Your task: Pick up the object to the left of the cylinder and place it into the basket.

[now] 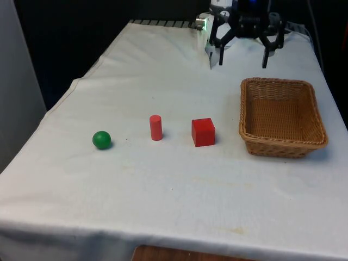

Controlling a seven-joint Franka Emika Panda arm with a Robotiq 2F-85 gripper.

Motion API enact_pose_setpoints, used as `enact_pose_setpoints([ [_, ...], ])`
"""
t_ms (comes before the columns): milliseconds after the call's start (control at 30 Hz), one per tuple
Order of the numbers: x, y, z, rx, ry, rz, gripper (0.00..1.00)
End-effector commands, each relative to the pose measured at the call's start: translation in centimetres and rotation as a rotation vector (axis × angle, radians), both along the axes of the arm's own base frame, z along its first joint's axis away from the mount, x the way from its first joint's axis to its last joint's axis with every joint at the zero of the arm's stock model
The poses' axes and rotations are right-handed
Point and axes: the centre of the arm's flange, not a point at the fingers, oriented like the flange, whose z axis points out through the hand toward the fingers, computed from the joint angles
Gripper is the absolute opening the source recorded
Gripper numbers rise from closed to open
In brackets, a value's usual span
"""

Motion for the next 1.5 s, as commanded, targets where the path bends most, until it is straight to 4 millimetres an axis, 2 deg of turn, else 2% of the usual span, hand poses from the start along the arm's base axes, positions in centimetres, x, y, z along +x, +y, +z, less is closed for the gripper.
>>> enact_pose_setpoints([
  [0,0.0,0.0,-0.4,0.005,-0.008,-0.002,1.0],
  [500,0.2,0.1,-3.9,-0.014,-0.015,0.001,1.0],
  [1167,1.4,-3.2,-8.4,-0.038,-0.027,-0.012,1.0],
  [1467,1.7,-3.7,-10.0,-0.051,-0.031,-0.018,1.0],
])
